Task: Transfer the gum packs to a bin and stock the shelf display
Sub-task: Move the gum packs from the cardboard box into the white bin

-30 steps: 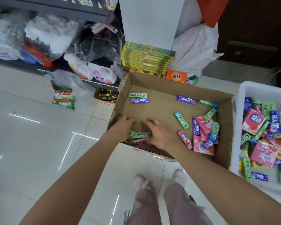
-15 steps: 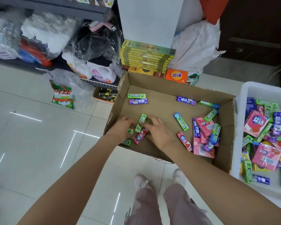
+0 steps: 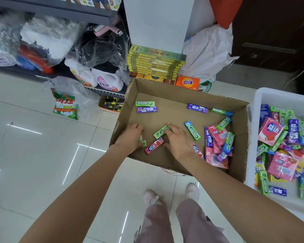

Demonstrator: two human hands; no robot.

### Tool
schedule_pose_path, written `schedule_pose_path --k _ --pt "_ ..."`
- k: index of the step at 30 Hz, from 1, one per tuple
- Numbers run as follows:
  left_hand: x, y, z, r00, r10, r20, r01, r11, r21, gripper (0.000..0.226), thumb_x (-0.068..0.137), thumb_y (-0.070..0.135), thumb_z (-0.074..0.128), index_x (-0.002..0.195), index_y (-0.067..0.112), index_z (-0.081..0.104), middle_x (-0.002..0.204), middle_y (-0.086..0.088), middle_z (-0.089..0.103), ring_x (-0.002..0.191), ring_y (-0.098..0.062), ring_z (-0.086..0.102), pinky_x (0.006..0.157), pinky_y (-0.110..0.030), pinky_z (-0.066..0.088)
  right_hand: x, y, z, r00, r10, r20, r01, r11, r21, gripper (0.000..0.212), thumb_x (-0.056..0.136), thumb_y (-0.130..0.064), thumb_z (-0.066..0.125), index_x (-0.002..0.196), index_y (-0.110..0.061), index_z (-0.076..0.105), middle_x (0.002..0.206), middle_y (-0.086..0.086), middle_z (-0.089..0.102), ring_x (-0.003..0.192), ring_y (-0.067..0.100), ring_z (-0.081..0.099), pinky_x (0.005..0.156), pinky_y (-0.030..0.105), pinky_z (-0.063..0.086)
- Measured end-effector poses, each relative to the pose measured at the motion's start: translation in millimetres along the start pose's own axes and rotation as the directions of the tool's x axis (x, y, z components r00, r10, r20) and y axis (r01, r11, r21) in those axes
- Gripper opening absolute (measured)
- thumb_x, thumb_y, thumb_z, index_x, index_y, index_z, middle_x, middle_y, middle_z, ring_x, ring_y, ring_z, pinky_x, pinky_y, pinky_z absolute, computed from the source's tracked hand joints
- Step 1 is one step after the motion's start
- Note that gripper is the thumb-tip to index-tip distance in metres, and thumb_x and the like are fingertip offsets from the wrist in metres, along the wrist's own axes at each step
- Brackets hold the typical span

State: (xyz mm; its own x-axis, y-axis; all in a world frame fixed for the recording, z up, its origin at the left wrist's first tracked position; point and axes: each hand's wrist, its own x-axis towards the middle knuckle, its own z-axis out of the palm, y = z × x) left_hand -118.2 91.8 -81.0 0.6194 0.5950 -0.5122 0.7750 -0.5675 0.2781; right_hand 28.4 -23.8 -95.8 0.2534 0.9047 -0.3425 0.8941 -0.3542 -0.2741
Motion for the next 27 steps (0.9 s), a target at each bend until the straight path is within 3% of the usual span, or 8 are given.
schedule_pose_path --k 4,8,12,15,18,23,27 --pt "0.4 7.6 1.9 0.998 -0.007 -0.055 -0.001 0.991 -0.132 0.052 0.081 0.016 0.07 0.126 0.016 0.044 0.132 -0.006 0.045 0.124 -0.023 0.04 0.103 -0.036 0.04 -2.6 5.0 -6.0 0.998 0.051 -0.034 -0.05 0.998 0.023 0.059 0.086 -0.032 0.064 0.137 -0.017 0.04 0.147 0.003 0.032 0.137 0.022 0.027 0.11 0.033 0.028" --pt "-5.5 -1.5 2.9 0.998 -0.053 -0.039 0.053 0.999 -0.013 0.06 0.078 0.018 0.074 0.128 0.014 0.041 0.133 -0.009 0.038 0.125 -0.025 0.036 0.102 -0.038 0.039 1.3 -4.7 -5.6 0.996 -0.066 0.068 0.062 0.996 0.058 0.073 0.083 -0.036 0.067 0.144 -0.021 0.031 0.151 0.003 0.023 0.142 0.023 0.017 0.115 0.035 0.018" --pt "-3.0 -4.7 7.6 0.997 -0.067 -0.033 0.067 0.997 0.025 0.047 0.082 0.013 0.068 0.124 0.009 0.045 0.13 -0.011 0.042 0.123 -0.026 0.037 0.102 -0.037 0.038 1.6 -16.2 1.9 0.999 -0.026 0.035 0.025 0.999 0.03 0.059 0.086 -0.033 0.064 0.137 -0.018 0.039 0.14 0.007 0.036 0.134 0.024 0.028 0.11 0.036 0.026" --pt "2.8 0.2 7.9 0.998 -0.021 -0.059 0.016 0.997 -0.075 0.046 0.084 0.01 0.065 0.127 0.011 0.048 0.13 -0.008 0.045 0.124 -0.025 0.039 0.104 -0.035 0.036 -1.8 -10.6 1.5 0.995 0.093 -0.047 -0.095 0.995 -0.028 0.044 0.09 -0.027 0.057 0.13 -0.017 0.042 0.126 0.008 0.046 0.121 0.025 0.04 0.098 0.035 0.035" --pt "6.1 5.1 7.4 0.996 0.012 -0.086 -0.026 0.985 -0.17 0.052 0.086 0.006 0.061 0.135 0.016 0.046 0.132 -0.005 0.045 0.125 -0.022 0.038 0.105 -0.033 0.035 -5.9 2.8 -1.8 0.986 0.163 -0.031 -0.163 0.987 0.004 0.044 0.089 -0.021 0.059 0.129 -0.015 0.042 0.124 0.009 0.046 0.119 0.026 0.042 0.093 0.036 0.04" --pt "7.4 2.6 10.1 0.994 -0.021 -0.107 0.01 0.995 -0.097 0.054 0.086 0.01 0.063 0.136 0.017 0.043 0.134 -0.006 0.039 0.126 -0.024 0.032 0.103 -0.036 0.037 -4.5 4.1 -1.7 0.987 0.158 -0.001 -0.158 0.987 0.037 0.047 0.085 0.002 0.053 0.129 -0.012 0.044 0.122 0.01 0.048 0.116 0.028 0.046 0.089 0.037 0.044" --pt "8.6 1.7 7.1 0.992 -0.053 -0.115 0.041 0.994 -0.105 0.048 0.085 0.009 0.063 0.13 0.012 0.046 0.131 -0.009 0.042 0.123 -0.026 0.036 0.102 -0.037 0.038 1.6 -4.5 -1.3 0.991 0.084 -0.103 -0.066 0.984 0.167 0.037 0.088 -0.003 0.054 0.124 -0.012 0.053 0.117 0.009 0.051 0.111 0.026 0.047 0.09 0.034 0.042"
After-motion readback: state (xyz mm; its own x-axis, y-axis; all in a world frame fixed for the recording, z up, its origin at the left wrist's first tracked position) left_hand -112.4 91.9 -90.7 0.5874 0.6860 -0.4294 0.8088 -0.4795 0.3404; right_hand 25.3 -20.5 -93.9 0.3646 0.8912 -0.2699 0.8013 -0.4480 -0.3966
